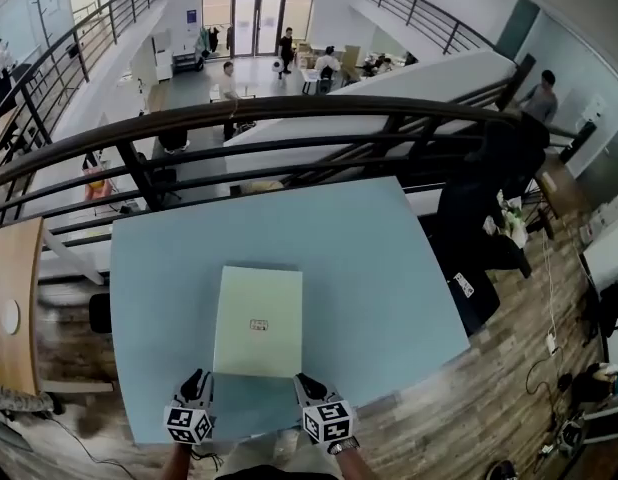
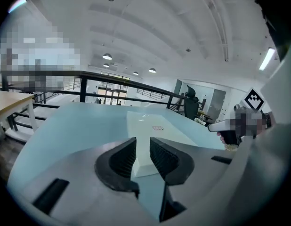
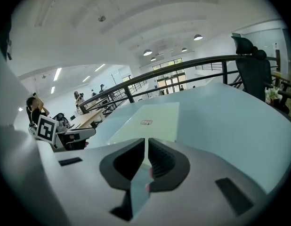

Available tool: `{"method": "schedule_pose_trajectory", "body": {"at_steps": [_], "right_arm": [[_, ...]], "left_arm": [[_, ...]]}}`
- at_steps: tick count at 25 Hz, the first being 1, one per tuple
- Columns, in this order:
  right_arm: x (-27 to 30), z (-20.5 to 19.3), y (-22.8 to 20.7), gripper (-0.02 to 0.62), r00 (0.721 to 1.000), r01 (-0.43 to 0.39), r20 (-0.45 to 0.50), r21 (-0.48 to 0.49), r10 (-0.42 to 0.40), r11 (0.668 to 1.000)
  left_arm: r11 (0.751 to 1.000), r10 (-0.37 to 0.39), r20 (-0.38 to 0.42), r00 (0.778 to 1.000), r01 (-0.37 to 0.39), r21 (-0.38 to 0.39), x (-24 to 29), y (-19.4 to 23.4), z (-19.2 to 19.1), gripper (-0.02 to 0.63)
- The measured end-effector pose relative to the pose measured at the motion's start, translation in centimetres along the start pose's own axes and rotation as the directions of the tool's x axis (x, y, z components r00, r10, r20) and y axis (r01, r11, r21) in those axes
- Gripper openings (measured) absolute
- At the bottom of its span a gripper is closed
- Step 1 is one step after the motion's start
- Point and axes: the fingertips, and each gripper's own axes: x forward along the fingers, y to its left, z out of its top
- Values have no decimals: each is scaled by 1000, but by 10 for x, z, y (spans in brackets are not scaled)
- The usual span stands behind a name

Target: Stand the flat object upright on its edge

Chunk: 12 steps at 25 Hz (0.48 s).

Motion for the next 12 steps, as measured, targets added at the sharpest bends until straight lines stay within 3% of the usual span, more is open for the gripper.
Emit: {"method": "schedule_pose_trajectory", "body": {"at_steps": [5, 12], "right_arm": [[7, -15, -6, 15, 999, 24, -24, 22, -23, 999], [12, -28, 2, 99, 999, 5, -50, 36, -4, 999]], "left_arm": [[1000, -15, -32, 999, 14, -5, 8, 10, -15, 151], [999, -33, -76, 997, 35, 26, 10, 17, -30, 230]]}}
